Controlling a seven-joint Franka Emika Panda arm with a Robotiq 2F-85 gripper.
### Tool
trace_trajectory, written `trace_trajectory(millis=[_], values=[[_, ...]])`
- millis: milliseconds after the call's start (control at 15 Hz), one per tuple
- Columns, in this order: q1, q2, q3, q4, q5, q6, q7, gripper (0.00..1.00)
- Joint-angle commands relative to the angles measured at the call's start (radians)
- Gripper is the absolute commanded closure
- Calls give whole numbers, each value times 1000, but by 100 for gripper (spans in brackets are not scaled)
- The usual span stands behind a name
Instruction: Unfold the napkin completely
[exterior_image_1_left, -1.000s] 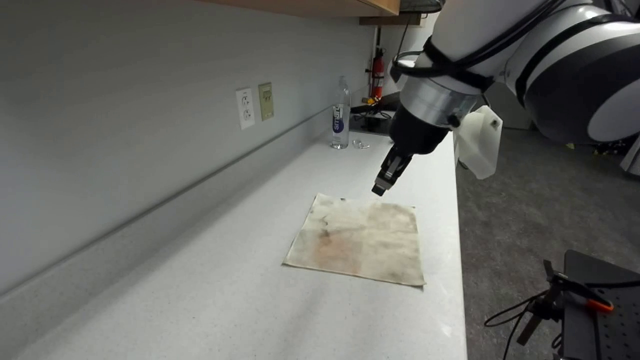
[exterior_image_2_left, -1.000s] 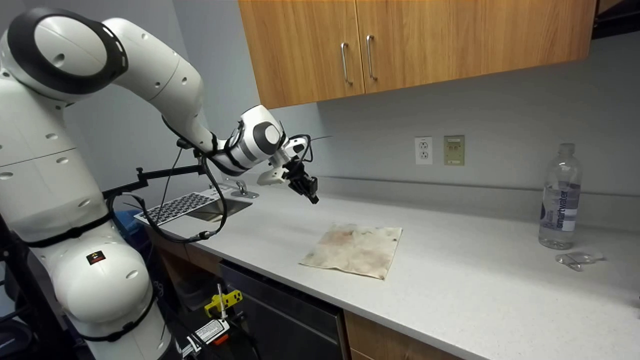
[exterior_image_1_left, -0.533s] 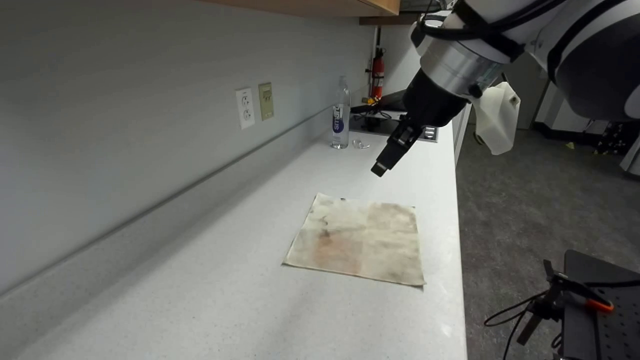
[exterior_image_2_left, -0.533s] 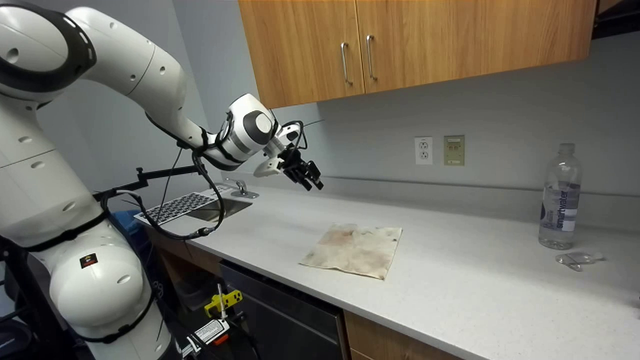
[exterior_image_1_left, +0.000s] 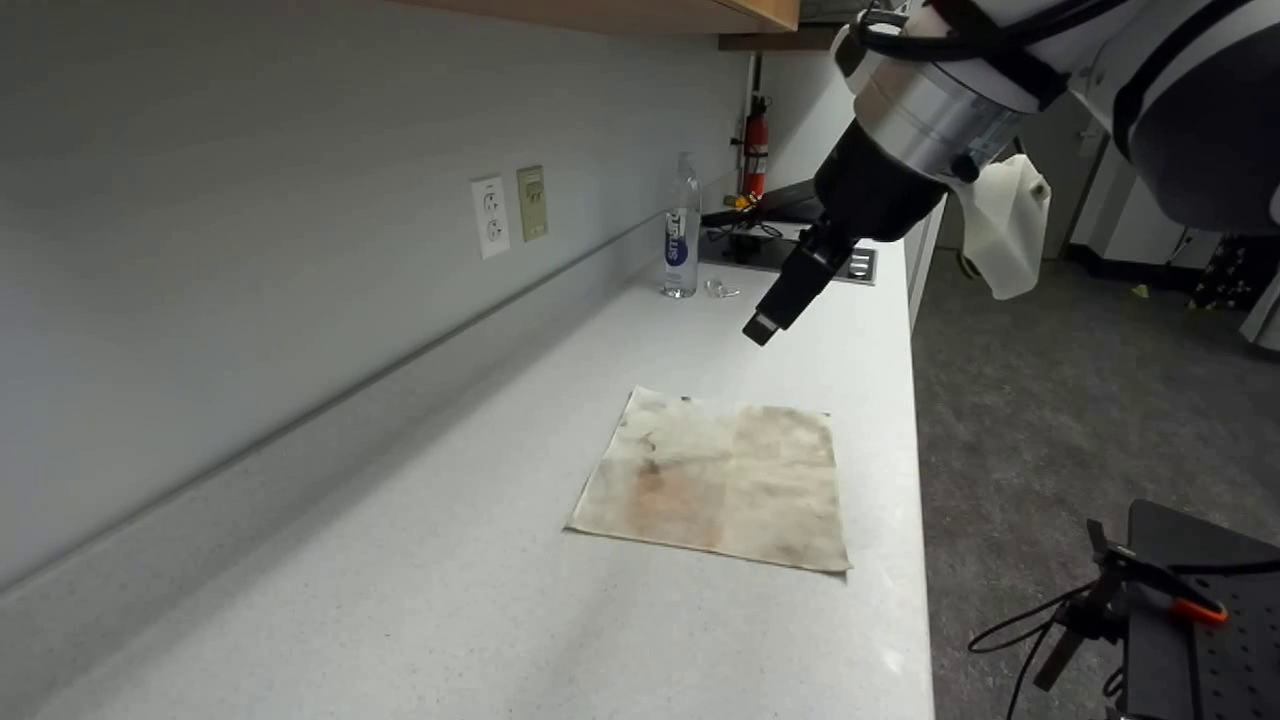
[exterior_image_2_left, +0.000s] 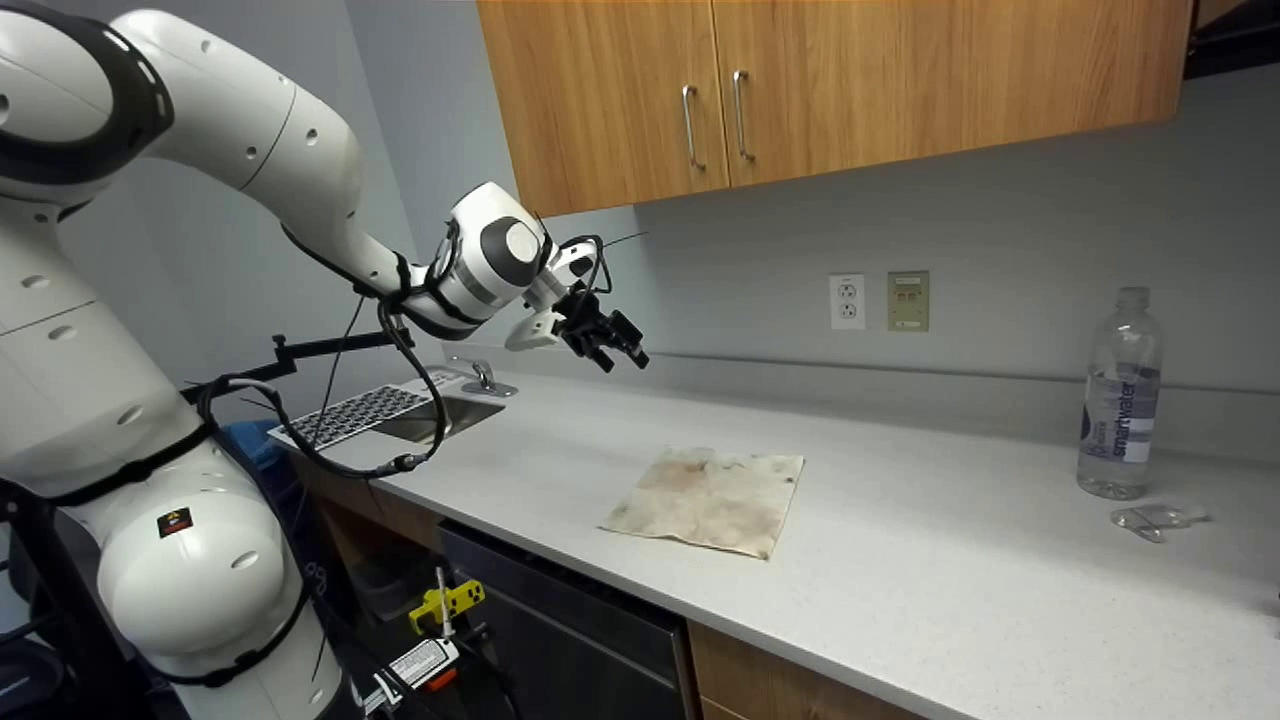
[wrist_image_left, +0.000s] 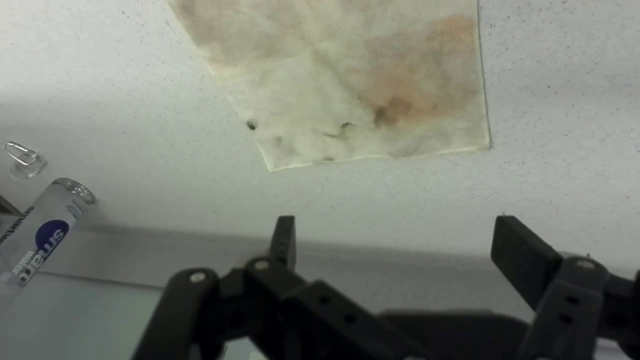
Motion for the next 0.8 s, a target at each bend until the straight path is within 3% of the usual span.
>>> trace_trajectory(millis=[0, 733], values=[[-38, -3, 39, -10, 19, 3, -15, 0], [-37, -3, 41, -32, 19, 3, -15, 0]])
